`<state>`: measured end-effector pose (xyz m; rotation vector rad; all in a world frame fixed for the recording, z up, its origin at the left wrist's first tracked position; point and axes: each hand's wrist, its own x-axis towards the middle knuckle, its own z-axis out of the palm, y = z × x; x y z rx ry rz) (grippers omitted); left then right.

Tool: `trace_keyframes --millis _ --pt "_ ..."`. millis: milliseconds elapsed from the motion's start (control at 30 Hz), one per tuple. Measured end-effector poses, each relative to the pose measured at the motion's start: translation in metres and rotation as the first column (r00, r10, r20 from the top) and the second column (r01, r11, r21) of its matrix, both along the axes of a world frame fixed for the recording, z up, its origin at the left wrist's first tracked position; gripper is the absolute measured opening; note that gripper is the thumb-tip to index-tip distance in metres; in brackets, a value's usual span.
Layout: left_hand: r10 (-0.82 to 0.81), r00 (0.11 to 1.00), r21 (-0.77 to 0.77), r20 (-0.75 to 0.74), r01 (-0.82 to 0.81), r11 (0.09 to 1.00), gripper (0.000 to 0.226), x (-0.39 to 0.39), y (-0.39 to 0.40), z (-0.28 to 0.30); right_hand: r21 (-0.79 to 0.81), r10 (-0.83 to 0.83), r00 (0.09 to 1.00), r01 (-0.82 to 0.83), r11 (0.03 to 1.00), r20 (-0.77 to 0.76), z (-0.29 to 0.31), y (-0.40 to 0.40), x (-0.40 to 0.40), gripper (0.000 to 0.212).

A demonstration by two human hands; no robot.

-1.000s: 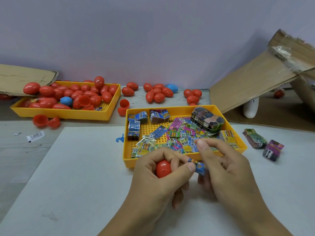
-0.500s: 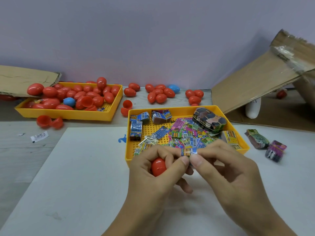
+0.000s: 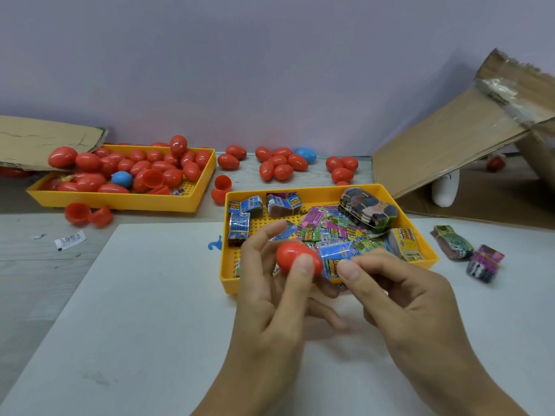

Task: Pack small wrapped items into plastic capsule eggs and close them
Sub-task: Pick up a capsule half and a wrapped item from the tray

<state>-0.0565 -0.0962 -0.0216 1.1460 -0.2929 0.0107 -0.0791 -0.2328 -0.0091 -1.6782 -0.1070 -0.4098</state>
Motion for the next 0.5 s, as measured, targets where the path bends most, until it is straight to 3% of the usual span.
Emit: trace_keyframes --millis 67,167,500 --pt "0.070 0.995 0.075 0.078 -0.075 0.994 0.037 -0.0003 -0.0017 -0.0017 0.032 0.002 1.000 -0.002 0.999 -0.018 0.0000 -0.0006 -0.0002 0.015" --pt "0.117 0.984 0.124 0.134 -0.134 0.983 0.029 0.0020 0.0003 -0.0014 0.039 -0.027 0.999 0.028 0.999 -0.041 0.0007 -0.0024 0.0002 0.018" --pt "0.067 0.979 0.182 0.192 -0.102 0.978 0.033 0.0046 0.0014 -0.0081 0.177 0.055 0.983 -0.023 0.984 -0.177 0.0034 -0.0047 -0.0005 0.023"
